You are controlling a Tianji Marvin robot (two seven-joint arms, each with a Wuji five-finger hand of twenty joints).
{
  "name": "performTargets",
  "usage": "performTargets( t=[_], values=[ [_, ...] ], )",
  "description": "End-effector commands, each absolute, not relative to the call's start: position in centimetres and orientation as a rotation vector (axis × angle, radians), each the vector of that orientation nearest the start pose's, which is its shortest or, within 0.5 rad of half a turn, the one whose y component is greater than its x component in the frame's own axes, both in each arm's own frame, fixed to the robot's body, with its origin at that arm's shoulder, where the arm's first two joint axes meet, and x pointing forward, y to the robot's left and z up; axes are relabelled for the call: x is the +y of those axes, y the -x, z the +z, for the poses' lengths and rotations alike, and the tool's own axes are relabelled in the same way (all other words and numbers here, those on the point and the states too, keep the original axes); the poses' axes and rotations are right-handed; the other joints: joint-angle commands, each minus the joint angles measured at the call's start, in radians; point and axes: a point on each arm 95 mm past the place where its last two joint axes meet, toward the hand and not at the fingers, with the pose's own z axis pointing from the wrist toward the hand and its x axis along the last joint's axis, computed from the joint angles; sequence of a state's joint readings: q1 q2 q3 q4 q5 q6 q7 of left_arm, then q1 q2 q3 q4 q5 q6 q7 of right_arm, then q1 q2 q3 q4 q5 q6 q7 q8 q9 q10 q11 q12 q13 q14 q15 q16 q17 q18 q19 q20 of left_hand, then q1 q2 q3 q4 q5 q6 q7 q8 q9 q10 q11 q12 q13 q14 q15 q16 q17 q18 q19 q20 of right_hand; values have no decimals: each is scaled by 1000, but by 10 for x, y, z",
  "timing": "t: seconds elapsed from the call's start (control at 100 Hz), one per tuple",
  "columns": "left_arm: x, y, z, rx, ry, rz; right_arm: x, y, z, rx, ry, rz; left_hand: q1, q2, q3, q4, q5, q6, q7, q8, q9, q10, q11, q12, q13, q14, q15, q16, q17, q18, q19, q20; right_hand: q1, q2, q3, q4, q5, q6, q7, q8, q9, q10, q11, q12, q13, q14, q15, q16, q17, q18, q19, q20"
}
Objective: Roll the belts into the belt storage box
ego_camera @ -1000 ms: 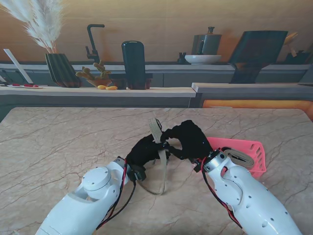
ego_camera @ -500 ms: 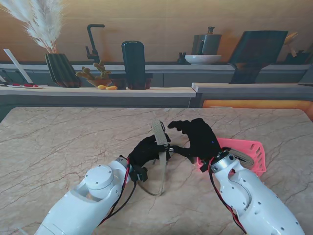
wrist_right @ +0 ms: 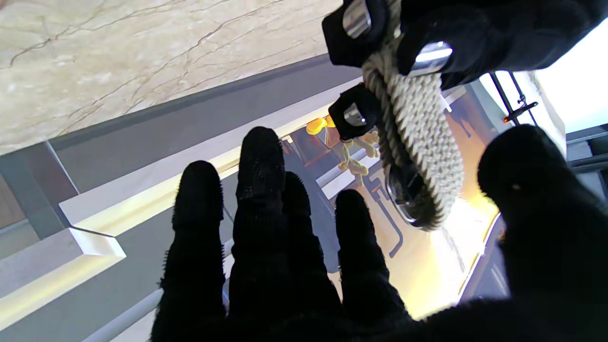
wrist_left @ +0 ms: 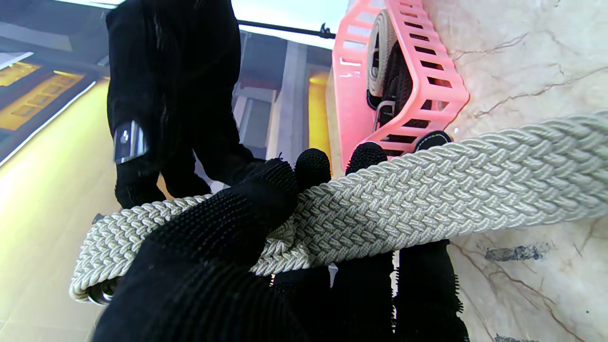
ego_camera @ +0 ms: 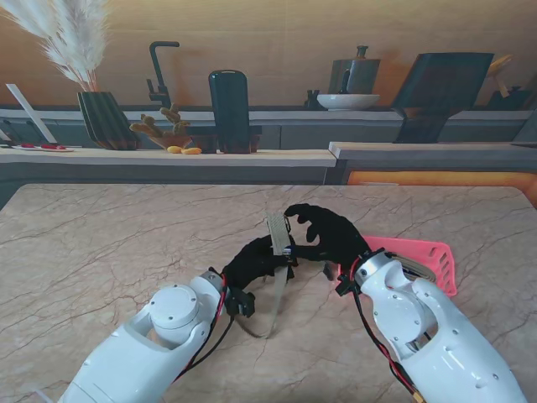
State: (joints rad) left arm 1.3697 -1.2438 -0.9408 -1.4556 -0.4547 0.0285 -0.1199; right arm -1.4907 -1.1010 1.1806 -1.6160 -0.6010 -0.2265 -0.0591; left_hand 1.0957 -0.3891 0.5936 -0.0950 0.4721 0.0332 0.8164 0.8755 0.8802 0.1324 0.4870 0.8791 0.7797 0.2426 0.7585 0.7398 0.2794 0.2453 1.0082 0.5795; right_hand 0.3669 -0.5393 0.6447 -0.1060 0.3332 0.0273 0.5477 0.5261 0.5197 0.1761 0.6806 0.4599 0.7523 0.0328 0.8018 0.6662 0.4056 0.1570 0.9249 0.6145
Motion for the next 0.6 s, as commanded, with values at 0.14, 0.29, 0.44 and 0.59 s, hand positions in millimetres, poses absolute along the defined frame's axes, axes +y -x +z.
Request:
performTargets(
  t=[0.14,0.29,0.44,0.59],
  values=[
    [-134,-409,-339,839,2713,-2269,39,-423,-282,1337,-1418,2029,102,96,105,80,69,-60,132,42,51,-62,114,13,42,17,29,-7,-2,9,34,4,61,-36,92,18,99,-2,-13,24,57,8,49,28,63,-24,83,43,32,-34,52,39],
    [-134,-409,-340,852,2708,-2269,43,-426,-284,1343,-1513,2047,102,97,103,81,69,-59,130,42,49,-62,112,12,41,18,29,-10,-4,11,34,2,86,-57,209,3,197,-37,20,37,136,-11,65,35,111,-19,129,65,57,-28,83,44],
    [-133,-409,-340,867,2706,-2266,45,-428,-286,1356,-1583,2063,103,100,102,81,69,-58,129,42,48,-60,112,12,40,18,27,-14,-5,10,33,0,102,-66,269,-4,254,-80,47,38,181,-38,57,31,130,-22,148,77,67,-32,99,47],
    [-134,-409,-340,882,2708,-2264,46,-429,-286,1365,-1650,2074,105,100,100,82,69,-59,128,43,48,-61,112,13,40,20,27,-17,-5,12,33,-2,126,-89,320,-9,305,-126,86,41,239,-61,51,28,152,-21,163,89,76,-33,113,54]
  ],
)
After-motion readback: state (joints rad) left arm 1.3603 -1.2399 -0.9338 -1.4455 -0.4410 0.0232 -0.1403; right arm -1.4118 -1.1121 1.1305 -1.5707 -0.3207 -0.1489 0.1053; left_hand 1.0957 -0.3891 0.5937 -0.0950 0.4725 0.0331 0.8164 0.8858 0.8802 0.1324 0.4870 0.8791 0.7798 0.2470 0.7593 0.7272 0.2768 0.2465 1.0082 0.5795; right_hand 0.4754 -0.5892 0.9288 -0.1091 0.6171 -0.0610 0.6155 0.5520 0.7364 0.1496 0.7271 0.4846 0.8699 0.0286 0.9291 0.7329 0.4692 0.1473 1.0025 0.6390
